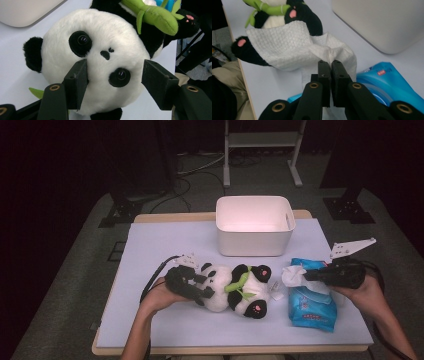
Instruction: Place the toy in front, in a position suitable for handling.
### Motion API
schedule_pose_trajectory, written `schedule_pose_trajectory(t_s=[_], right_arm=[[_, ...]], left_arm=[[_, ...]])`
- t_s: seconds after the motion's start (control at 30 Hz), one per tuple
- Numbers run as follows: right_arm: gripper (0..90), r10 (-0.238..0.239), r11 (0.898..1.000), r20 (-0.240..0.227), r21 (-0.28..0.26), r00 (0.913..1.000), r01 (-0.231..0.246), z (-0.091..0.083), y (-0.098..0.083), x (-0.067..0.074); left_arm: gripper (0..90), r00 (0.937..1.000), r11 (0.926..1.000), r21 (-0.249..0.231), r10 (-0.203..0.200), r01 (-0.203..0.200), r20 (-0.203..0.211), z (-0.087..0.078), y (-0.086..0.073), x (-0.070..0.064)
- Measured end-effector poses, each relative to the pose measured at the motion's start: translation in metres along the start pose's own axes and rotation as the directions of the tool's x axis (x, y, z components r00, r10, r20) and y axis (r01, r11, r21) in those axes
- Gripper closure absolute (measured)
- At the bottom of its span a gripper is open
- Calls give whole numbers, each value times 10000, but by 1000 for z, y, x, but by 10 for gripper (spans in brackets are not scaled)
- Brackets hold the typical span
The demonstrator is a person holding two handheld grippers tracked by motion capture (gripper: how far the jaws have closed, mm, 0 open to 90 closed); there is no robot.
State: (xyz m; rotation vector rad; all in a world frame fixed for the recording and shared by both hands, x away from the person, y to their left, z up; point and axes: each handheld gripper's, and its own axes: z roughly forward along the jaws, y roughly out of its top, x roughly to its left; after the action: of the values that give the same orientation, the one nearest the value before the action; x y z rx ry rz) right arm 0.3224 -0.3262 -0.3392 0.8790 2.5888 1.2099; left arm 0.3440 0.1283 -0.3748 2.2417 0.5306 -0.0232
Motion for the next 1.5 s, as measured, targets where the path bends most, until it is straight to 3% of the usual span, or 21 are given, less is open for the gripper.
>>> schedule_pose_trajectory(t_s=[0.3,0.5,0.7,1.03,1.17,1.33,1.5], right_arm=[[862,-609,9978,-635,-290,9961,591,7,27,18],[860,-1165,9930,-1300,-350,9846,1129,24,45,37],[860,-1348,9909,-1784,-278,9747,1319,41,53,47],[857,-1728,9829,-2275,234,9583,1827,76,64,63],[857,-2050,9730,-2461,535,9473,2244,96,72,72],[856,-2155,9714,-2508,432,9438,2333,103,78,76],[857,-2224,9609,-2421,1095,9444,2543,116,73,77]], left_arm=[[368,10000,9999,127,-23,22,64,0,2,1],[368,10000,9998,169,-66,65,46,1,3,2],[369,10000,9996,275,-12,11,58,1,4,3],[369,10000,9996,292,41,-41,-7,1,5,3],[368,10000,9996,266,28,-27,-7,1,5,2],[368,10000,9995,305,66,-65,-11,1,5,2],[368,10000,9998,173,74,-74,31,0,4,2]])
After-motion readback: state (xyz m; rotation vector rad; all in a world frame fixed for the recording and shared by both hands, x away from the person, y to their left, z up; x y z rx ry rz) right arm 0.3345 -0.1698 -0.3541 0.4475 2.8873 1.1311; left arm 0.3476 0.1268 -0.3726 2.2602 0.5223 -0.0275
